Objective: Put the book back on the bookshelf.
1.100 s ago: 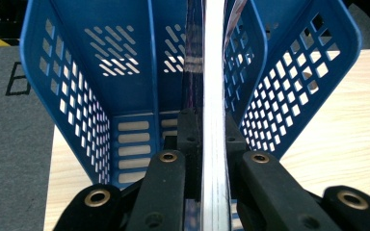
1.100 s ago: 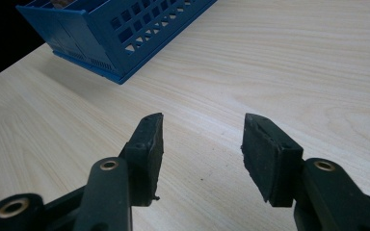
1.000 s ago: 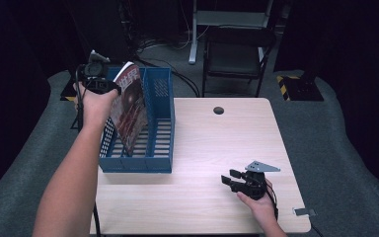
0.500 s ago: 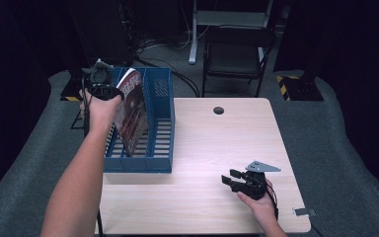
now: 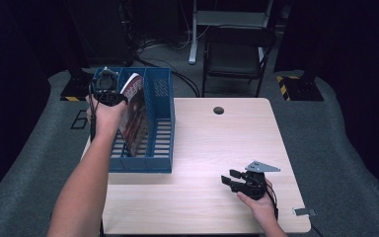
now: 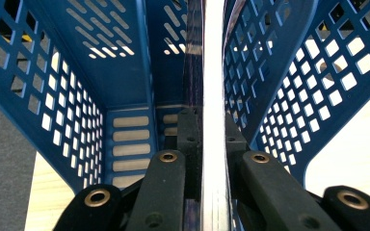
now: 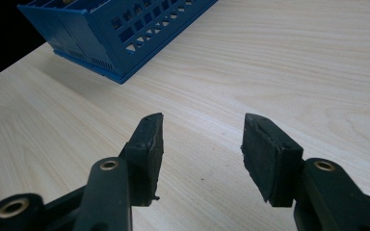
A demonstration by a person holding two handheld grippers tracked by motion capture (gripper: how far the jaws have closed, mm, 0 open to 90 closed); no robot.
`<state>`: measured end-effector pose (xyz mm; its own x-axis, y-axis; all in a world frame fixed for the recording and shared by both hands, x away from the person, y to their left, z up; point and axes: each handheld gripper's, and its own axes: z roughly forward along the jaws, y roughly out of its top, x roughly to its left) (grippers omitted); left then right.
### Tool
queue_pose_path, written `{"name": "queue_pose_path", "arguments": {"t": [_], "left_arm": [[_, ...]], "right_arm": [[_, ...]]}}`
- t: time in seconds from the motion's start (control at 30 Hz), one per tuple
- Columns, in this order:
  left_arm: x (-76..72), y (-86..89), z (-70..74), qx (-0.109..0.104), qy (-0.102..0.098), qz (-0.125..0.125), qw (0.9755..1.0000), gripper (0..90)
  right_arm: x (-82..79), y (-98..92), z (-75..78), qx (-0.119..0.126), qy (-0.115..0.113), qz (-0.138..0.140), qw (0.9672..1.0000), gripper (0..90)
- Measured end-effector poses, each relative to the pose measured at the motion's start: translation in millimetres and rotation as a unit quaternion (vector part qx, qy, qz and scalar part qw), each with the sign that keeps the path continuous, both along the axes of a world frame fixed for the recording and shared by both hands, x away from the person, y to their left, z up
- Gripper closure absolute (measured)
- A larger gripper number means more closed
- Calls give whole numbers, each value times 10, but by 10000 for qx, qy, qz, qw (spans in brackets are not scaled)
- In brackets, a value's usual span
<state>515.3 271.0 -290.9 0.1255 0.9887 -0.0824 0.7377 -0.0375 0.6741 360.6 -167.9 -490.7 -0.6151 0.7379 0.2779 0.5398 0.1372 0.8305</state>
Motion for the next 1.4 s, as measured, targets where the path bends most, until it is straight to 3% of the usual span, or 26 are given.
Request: {"name": "queue_pose_path", "arguments": {"t": [0.27, 0.37, 0.57, 0.9, 1.4], "left_arm": [[-9, -23, -49, -1, -80, -73, 9999, 840], [-23, -16, -46, 26, -20, -143, 9999, 838], [-41, -3, -46, -86, -11, -213, 9997, 820], [-102, -30, 79, -61, 89, -352, 9993, 791], [-205, 54, 202, -247, 90, -363, 9990, 793]], "right_arm": [[1, 10, -4, -39, -3, 17, 10000, 492], [1, 12, -3, -40, -3, 19, 10000, 492], [1, 13, -3, -37, -13, 6, 10000, 491], [6, 24, -14, -28, 11, 11, 10000, 491], [0, 37, -15, -25, 64, 9, 10000, 491]]}}
